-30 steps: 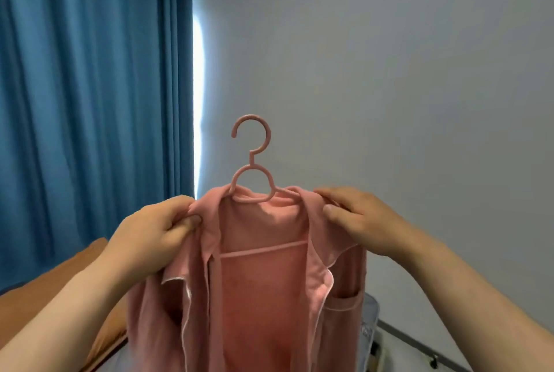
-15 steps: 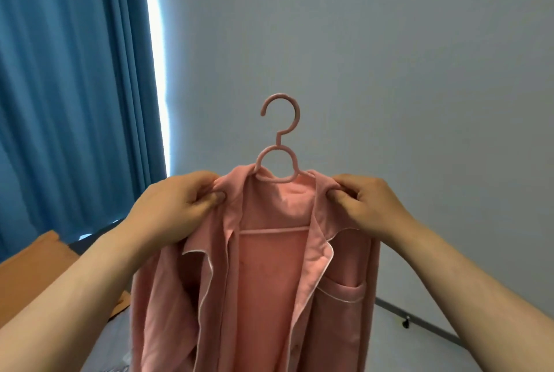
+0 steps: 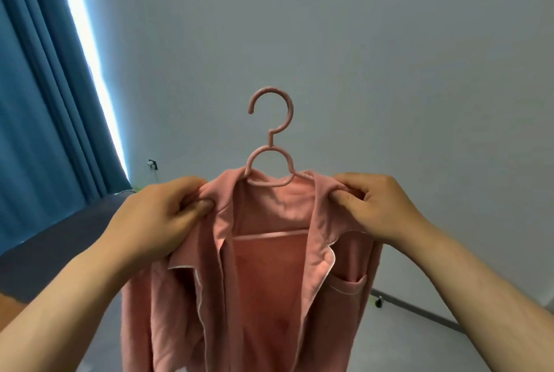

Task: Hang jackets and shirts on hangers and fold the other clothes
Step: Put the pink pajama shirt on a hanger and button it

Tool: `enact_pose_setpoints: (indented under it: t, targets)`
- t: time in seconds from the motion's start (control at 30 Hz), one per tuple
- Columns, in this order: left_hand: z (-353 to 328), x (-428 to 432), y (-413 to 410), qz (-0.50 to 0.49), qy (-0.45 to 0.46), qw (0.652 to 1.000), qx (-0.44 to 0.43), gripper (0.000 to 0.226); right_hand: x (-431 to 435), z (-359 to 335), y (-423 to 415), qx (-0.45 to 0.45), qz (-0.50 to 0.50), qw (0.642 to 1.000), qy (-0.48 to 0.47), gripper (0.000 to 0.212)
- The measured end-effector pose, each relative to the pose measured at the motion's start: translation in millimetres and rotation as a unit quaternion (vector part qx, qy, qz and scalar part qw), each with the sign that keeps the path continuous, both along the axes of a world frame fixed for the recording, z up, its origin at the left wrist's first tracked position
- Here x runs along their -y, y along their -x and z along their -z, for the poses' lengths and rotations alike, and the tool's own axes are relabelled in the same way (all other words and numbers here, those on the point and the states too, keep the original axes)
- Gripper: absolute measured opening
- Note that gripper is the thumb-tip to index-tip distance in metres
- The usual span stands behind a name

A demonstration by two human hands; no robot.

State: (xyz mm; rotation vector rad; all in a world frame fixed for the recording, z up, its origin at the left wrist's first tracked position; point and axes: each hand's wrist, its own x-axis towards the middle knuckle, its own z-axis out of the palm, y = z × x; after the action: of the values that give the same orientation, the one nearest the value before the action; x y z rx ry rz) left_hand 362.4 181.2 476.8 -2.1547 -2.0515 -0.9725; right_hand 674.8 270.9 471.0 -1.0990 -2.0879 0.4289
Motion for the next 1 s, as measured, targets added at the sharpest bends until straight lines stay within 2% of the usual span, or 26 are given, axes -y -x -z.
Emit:
enact_pose_setpoints:
  t: [0.17,0.3,0.57,0.7,0.8,1.0]
  targets:
    - [1.9,-24.0,-26.6,0.021,-0.006,1.000,0.003,0.015,-18.5,0.0,-29.5,-0.013,0.020,1.000,-0.010,0.012]
    - [0.6,-43.3,-34.5,0.023,0.003,1.000,0.004,0.010,-38.8,-2.6,-36.6,-0.018,0.019,1.000,-0.010,0.017]
    - [16.5,-98.0,-37.3,0.004,0.019,0.998,0.053,0.020,-113.9,6.6,-30.3,-0.009,-0.006,1.000,0.006,0.013]
    - [50.3,-127.3,-25.7,-0.027,0.053,0.995,0.075,0.031,-169.7,24.9,-17.4,0.028,-0.058,0.997,0.040,0.014]
    - [93.1,-149.7,-13.0,-0.072,0.083,0.990,0.089,0.036,-221.6,55.7,11.6,0.091,-0.104,0.989,0.060,0.012]
    - [181.8,-166.2,4.3,-0.160,0.177,0.955,0.177,0.017,-287.3,133.8,72.1,0.203,-0.173,0.954,0.136,0.008]
